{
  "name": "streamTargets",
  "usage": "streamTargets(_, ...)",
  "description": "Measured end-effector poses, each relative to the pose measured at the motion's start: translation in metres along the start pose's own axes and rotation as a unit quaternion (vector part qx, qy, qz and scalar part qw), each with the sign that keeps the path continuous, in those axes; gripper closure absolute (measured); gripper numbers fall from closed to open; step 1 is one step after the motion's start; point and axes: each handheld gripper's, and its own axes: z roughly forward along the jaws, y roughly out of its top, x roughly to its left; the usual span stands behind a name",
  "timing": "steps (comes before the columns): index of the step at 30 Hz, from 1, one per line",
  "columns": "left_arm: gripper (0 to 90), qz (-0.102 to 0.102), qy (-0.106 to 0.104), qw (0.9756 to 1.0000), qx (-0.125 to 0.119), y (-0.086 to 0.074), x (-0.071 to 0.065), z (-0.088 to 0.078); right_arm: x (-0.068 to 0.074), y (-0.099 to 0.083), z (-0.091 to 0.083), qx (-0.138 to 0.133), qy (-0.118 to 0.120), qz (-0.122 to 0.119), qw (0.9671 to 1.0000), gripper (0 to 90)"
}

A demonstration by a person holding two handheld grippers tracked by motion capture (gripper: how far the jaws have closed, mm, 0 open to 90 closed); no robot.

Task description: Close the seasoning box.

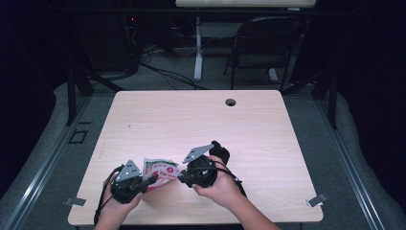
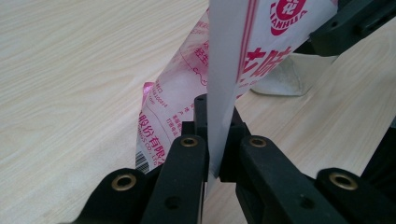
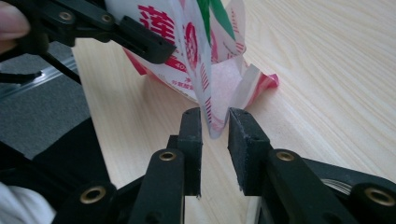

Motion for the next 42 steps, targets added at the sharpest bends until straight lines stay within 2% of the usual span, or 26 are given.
streamTargets(3, 90.0, 0.002, -0.001, 1.0000, 0.003, 0.000, 0.000, 0.001, 0.000, -0.001, 0.007, -0.001, 0.000, 0.010, 1.0000, 77.7)
streamTargets(4, 90.0, 0.004, 0.003, 1.0000, 0.004, -0.001, -0.001, 0.002, -0.001, -0.002, 0.009, 0.009, -0.007, 0.008, 0.9999, 84.4)
streamTargets(7, 90.0, 0.005, 0.001, 1.0000, 0.004, -0.001, -0.001, 0.002, -0.001, -0.002, 0.010, 0.007, -0.007, 0.008, 0.9999, 89.8)
streamTargets(13, 90.0, 0.010, 0.003, 0.9999, -0.001, -0.001, -0.002, 0.001, 0.002, -0.002, 0.006, -0.006, -0.007, 0.014, 0.9999, 90.0)
streamTargets(19, 87.9, 0.016, -0.012, 0.9998, -0.010, 0.001, -0.004, -0.002, 0.005, -0.001, -0.006, -0.016, 0.002, 0.016, 0.9997, 90.0)
streamTargets(21, 86.3, 0.011, -0.020, 0.9997, -0.012, 0.001, -0.003, -0.001, 0.005, -0.002, -0.007, -0.014, 0.001, 0.014, 0.9998, 90.0)
streamTargets(23, 80.3, 0.003, -0.027, 0.9993, -0.024, -0.001, -0.001, -0.001, 0.004, -0.003, -0.007, -0.015, 0.007, 0.021, 0.9996, 90.0)
streamTargets(26, 72.5, -0.010, -0.033, 0.9989, -0.032, -0.003, 0.001, -0.002, 0.003, -0.004, -0.008, -0.008, 0.006, 0.019, 0.9998, 90.0)
streamTargets(28, 69.8, -0.008, -0.030, 0.9989, -0.036, -0.004, 0.002, -0.002, 0.004, -0.005, -0.007, -0.011, 0.006, 0.022, 0.9997, 90.0)
streamTargets(30, 65.4, -0.013, -0.039, 0.9985, -0.036, -0.005, 0.003, -0.001, 0.004, -0.005, -0.008, -0.006, 0.003, 0.017, 0.9998, 90.0)
streamTargets(32, 62.9, -0.012, -0.037, 0.9988, -0.029, -0.007, 0.003, 0.001, 0.004, -0.007, -0.008, -0.010, 0.005, 0.021, 0.9997, 90.0)
streamTargets(36, 59.2, -0.021, -0.050, 0.9982, -0.025, -0.012, 0.005, 0.007, 0.004, -0.007, -0.008, -0.007, 0.005, 0.020, 0.9998, 90.0)
streamTargets(42, 55.2, -0.012, -0.049, 0.9986, -0.013, -0.020, 0.007, 0.017, 0.003, -0.009, -0.008, -0.002, 0.007, 0.018, 0.9998, 90.0)
